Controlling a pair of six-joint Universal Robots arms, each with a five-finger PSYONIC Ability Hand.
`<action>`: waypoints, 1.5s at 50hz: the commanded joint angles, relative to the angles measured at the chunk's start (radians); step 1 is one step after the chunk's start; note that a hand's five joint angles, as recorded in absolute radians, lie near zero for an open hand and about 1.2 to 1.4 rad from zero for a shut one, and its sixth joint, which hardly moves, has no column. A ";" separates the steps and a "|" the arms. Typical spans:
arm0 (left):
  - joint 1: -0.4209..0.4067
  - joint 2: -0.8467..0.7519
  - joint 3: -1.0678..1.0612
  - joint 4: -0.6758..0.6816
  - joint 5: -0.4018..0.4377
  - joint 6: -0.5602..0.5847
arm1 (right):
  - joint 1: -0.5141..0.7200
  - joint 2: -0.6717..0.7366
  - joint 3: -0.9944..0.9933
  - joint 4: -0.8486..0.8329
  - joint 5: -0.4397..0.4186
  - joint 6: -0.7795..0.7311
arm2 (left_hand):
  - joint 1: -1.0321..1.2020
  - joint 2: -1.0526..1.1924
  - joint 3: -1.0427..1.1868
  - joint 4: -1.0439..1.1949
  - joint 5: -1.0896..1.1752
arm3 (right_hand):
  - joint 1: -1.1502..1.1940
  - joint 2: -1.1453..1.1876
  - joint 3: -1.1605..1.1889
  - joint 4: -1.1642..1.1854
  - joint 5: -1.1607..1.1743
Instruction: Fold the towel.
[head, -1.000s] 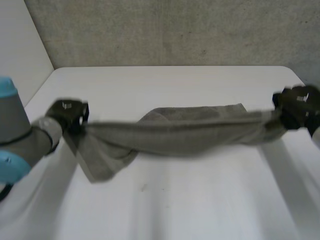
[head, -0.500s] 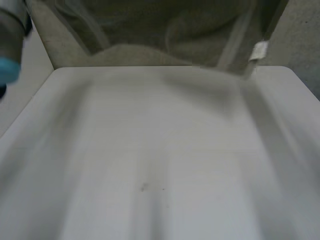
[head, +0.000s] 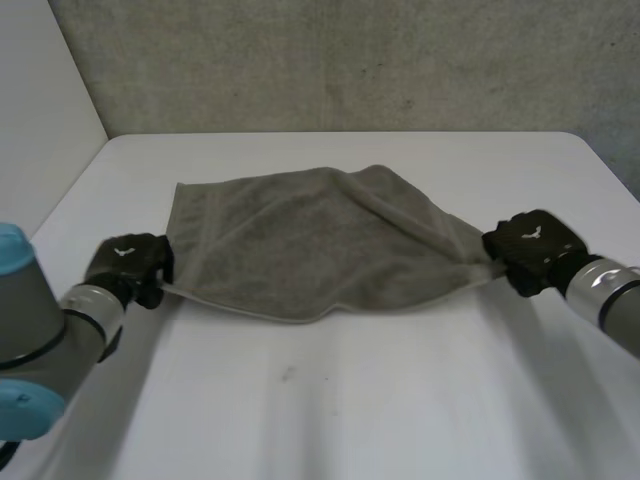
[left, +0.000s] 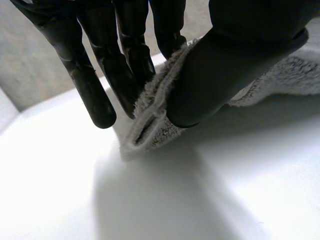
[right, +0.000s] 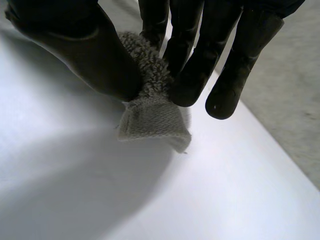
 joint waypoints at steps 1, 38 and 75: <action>0.046 0.230 0.009 -0.124 0.005 0.009 | -0.055 -0.257 -0.073 0.212 0.005 0.086 | 0.197 0.178 0.178 0.177 0.189 | 0.058 0.061 0.050 0.050 0.059; -0.086 -0.177 0.968 -0.475 0.030 0.081 | 0.110 0.269 -1.125 0.342 0.368 -0.023 | 0.197 0.178 0.178 0.177 0.189 | 0.058 0.061 0.050 0.050 0.059; -0.105 -0.244 0.347 0.053 -0.015 -0.053 | 0.121 0.258 -0.302 -0.121 0.135 0.048 | 0.197 0.178 0.178 0.177 0.189 | 0.058 0.061 0.050 0.050 0.059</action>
